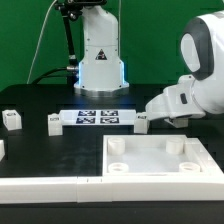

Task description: Assemble one leg

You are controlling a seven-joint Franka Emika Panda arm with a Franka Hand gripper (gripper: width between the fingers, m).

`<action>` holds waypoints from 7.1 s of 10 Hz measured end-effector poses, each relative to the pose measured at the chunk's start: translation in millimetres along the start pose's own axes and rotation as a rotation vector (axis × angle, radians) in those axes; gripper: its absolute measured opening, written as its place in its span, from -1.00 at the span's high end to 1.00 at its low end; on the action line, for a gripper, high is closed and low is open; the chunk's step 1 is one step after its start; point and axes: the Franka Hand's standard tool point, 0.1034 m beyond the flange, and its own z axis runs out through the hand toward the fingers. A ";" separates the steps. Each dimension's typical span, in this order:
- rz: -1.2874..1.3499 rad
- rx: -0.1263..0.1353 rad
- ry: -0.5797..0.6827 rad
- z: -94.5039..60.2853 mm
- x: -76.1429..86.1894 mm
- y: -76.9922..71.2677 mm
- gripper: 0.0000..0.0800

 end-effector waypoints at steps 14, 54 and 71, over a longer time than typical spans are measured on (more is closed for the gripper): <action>-0.124 -0.026 0.326 -59.6 -29.0 23.0 0.28; -0.037 -0.013 1.381 -249.3 66.0 130.5 0.28; -0.030 -0.029 1.467 -243.0 85.8 131.6 0.08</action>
Offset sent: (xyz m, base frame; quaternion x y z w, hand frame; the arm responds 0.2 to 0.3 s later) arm 0.0000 0.0000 0.0000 0.0000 0.0000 0.0000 1.0000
